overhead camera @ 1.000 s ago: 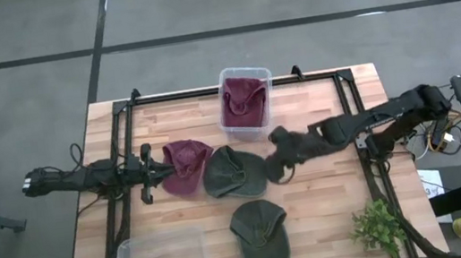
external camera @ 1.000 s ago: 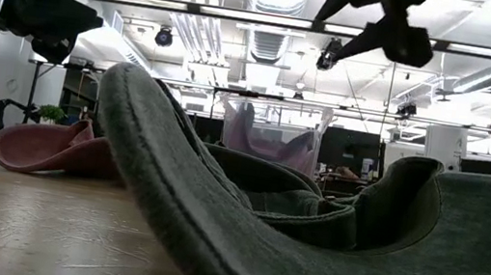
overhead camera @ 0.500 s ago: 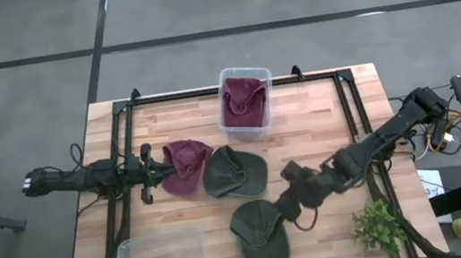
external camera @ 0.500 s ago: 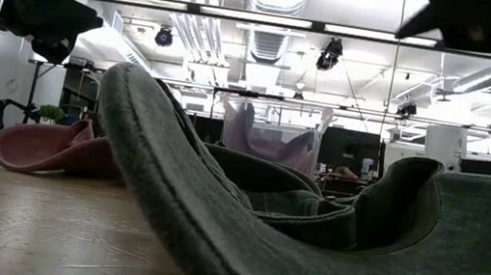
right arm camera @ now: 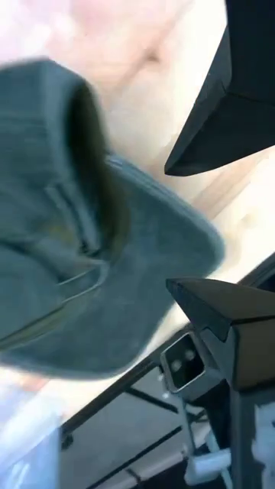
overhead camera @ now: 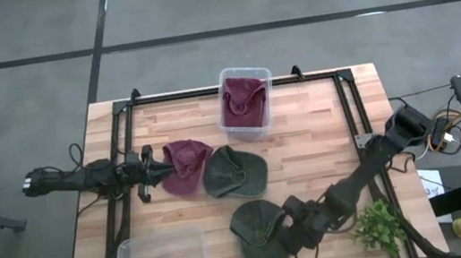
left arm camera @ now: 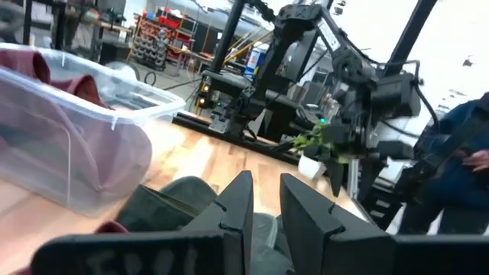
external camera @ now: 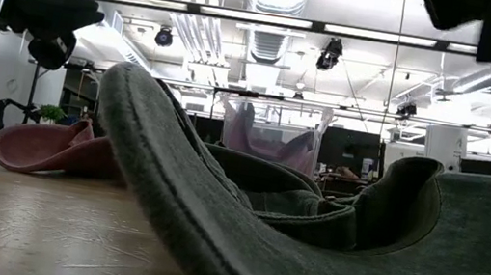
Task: Pick & Place hat
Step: Put the bottom black cap into the bottom transparent bin
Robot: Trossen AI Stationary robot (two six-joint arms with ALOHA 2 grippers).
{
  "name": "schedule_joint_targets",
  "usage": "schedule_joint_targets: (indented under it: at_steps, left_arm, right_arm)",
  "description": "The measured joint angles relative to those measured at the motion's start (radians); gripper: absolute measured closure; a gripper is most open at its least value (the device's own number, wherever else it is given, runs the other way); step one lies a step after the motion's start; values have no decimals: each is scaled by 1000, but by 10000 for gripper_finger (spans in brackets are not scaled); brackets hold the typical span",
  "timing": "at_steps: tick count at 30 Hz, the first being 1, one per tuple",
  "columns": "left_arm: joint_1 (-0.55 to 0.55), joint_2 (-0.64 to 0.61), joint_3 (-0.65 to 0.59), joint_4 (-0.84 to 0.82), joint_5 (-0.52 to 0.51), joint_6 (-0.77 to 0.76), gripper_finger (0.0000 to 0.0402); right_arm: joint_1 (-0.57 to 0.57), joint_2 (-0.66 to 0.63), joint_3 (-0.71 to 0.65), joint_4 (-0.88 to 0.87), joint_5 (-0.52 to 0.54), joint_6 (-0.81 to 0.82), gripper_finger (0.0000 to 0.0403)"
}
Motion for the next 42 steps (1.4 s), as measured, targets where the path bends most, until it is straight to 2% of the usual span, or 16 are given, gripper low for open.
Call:
schedule_joint_targets:
  at_steps: [7, 14, 16, 20, 27, 28, 35, 42]
  left_arm:
    - [0, 1, 0, 1, 2, -40, 342]
    - [0, 1, 0, 9, 3, -59, 342]
    - [0, 0, 1, 12, 3, -69, 342]
    - [0, 0, 1, 12, 3, -74, 342]
    - [1, 0, 1, 12, 2, -77, 342]
    - [1, 0, 1, 12, 3, -77, 342]
    - [1, 0, 2, 68, 10, -79, 342]
    - [0, 2, 29, 125, 48, -79, 342]
  right_arm:
    - [25, 68, 0, 18, -4, 45, 179]
    - [15, 135, 0, 77, -3, 11, 181]
    - [11, 145, 0, 78, 26, -5, 187]
    - [4, 147, -2, 70, 63, -26, 225]
    - [-4, 144, -2, 67, 95, -57, 372]
    - [-4, 143, -1, 67, 100, -63, 380]
    - [-8, 114, -1, 48, 105, -131, 389]
    - [-13, 13, -2, -80, 149, -155, 389]
